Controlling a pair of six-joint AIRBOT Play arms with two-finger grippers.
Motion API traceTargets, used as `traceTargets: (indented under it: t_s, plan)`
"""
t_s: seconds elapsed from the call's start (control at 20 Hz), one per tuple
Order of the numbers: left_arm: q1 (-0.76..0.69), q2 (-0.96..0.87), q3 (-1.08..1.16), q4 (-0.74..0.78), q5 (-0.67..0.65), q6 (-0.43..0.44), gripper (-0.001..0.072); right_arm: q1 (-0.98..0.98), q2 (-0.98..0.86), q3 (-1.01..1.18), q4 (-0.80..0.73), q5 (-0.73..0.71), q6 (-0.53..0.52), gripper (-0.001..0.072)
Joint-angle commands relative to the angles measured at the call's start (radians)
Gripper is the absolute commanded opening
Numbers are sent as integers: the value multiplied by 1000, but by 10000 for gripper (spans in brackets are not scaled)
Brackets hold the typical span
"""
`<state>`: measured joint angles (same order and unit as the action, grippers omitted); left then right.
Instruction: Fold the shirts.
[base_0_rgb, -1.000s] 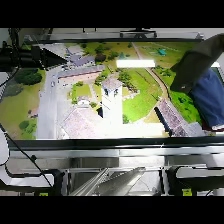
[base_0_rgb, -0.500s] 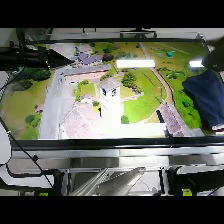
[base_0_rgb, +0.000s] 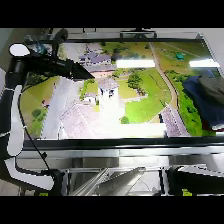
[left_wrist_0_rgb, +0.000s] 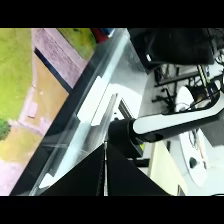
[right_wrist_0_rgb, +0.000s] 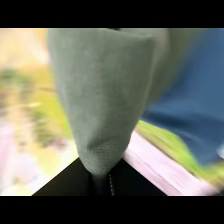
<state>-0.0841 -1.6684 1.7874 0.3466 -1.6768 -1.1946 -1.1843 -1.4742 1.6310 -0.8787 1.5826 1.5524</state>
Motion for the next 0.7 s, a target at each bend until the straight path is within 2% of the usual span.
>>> traceTargets:
  t_s: [0.0,0.1,0.15,0.25,0.3,0.4,0.45,0.5,0.55,0.6,0.65]
  plan:
    - [-54,-39,0,-1,-27,0,20,-51,37,-90,-245,28,42,21]
    - [-76,-51,0,-2,-34,0,20,-50,35,-123,-296,3,42,22]
    - [-83,-54,0,-1,-37,0,20,-48,30,-129,-315,-4,41,70]
    - [-91,-55,0,-2,-38,0,20,-48,23,-132,-359,3,42,632]
    - [-91,-55,0,-2,-45,1,20,-48,24,-131,-367,16,42,712]
    - [-85,-55,0,-2,-53,0,19,-48,29,-131,-367,52,53,708]
    - [-76,-55,0,-8,-51,0,19,-45,35,-131,-354,69,70,673]
    - [-64,-53,0,-11,-48,0,17,-35,42,-131,-316,78,70,449]
    - [-50,-51,0,-10,-40,0,10,-17,51,-131,-247,79,50,114]
    - [-36,-43,0,-9,-31,0,10,7,63,-131,-166,69,41,35]
    - [-21,-31,0,-10,-20,0,9,43,76,-131,-71,51,31,20]
